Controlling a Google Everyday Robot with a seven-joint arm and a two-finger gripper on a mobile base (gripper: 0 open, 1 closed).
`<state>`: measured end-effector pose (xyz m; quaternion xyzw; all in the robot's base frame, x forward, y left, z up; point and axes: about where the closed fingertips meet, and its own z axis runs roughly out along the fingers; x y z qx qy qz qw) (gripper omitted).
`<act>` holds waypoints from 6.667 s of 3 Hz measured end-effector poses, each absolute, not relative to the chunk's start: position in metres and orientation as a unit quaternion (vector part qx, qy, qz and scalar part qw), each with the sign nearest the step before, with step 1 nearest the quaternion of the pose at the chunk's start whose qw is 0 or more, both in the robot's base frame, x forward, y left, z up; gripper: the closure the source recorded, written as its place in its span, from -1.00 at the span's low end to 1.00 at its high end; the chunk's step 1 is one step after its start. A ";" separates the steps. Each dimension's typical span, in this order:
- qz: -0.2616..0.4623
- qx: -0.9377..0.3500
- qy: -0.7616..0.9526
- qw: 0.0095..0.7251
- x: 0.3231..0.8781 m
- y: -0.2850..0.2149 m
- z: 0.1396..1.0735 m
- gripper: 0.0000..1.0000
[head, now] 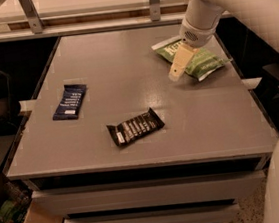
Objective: Move green jalapeno chip bag near rxbar blueberry
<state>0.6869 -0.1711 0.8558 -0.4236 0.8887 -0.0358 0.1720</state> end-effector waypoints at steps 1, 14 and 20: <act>-0.028 -0.426 0.889 0.168 0.689 -0.173 0.845 -0.66; 0.071 -0.708 0.665 0.227 0.635 0.009 0.927 1.00; 0.136 -0.697 0.663 0.237 0.619 0.099 0.894 0.63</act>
Offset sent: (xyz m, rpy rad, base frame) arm 0.0074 -0.0035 -0.0202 0.0340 0.0290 0.0358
